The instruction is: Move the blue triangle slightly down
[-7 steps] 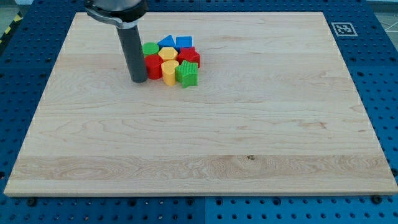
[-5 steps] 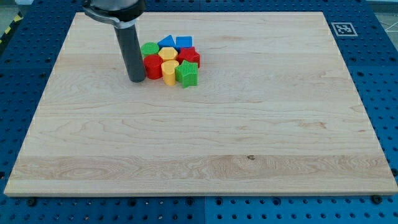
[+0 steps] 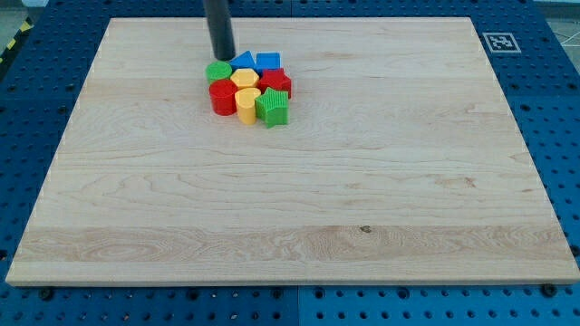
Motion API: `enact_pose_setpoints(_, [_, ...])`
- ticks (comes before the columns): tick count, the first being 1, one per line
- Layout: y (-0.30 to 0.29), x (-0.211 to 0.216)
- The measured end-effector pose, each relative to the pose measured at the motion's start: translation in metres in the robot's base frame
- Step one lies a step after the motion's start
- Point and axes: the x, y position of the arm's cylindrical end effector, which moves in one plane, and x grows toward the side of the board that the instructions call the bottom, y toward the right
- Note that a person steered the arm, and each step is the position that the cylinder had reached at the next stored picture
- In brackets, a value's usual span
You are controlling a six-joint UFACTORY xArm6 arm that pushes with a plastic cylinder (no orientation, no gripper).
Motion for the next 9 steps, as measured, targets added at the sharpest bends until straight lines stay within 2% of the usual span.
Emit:
enact_pose_setpoints(3, [-0.002, 0.020])
enact_pose_setpoints(6, [0.025, 0.020])
enact_pose_setpoints(9, [0.012, 0.044])
